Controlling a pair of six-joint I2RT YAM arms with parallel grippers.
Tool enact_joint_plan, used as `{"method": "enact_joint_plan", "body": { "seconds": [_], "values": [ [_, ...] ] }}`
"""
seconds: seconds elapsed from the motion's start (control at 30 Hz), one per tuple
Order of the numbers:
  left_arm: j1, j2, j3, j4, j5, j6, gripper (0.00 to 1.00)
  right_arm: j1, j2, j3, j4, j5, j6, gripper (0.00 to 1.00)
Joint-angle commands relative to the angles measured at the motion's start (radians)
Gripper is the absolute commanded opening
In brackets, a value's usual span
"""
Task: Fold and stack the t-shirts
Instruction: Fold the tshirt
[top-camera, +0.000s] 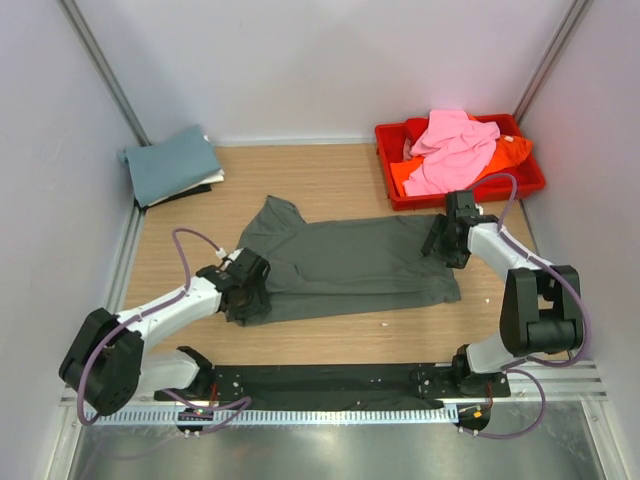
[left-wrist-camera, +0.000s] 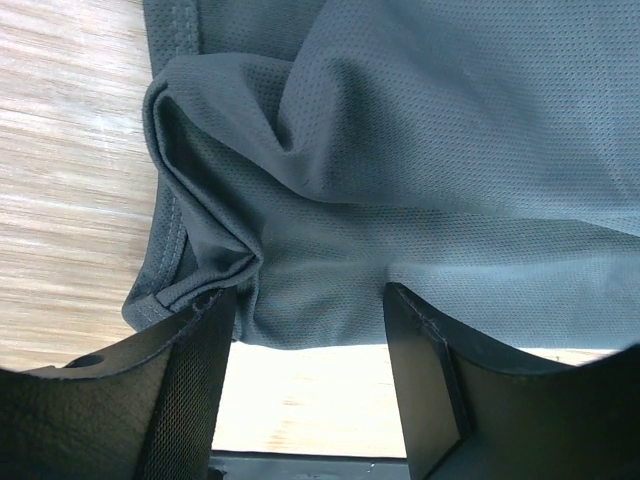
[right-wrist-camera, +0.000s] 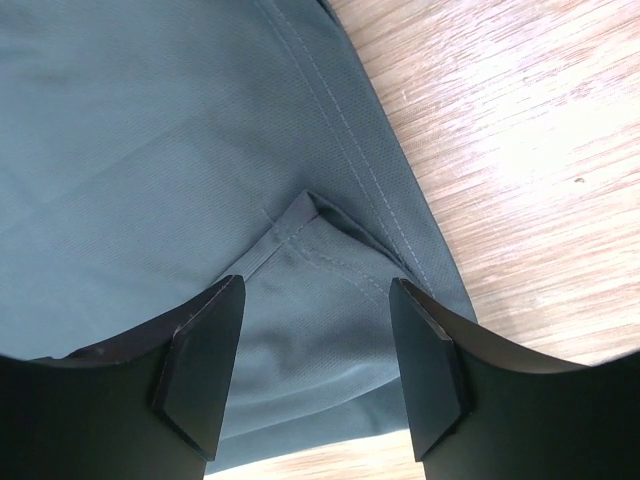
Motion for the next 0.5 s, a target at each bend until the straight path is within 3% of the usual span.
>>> {"method": "enact_joint_plan", "body": {
  "seconds": [0.0, 0.27, 0.47],
  "values": [
    [-0.003, -0.037, -0.031, 0.03, -0.015, -0.019, 0.62, -0.002, 0.023, 0.041, 0.018, 0.031, -0.01, 0.66],
    [-0.002, -0.046, -0.051, 0.046, -0.017, -0.017, 0.59, 0.003, 0.095, 0.044, 0.057, 0.004, 0.01, 0.58],
    [-0.003, -0.048, -0.06, 0.058, -0.02, -0.016, 0.56, 0.014, 0.133, 0.065, 0.06, 0.014, 0.01, 0.44]
  ]
}}
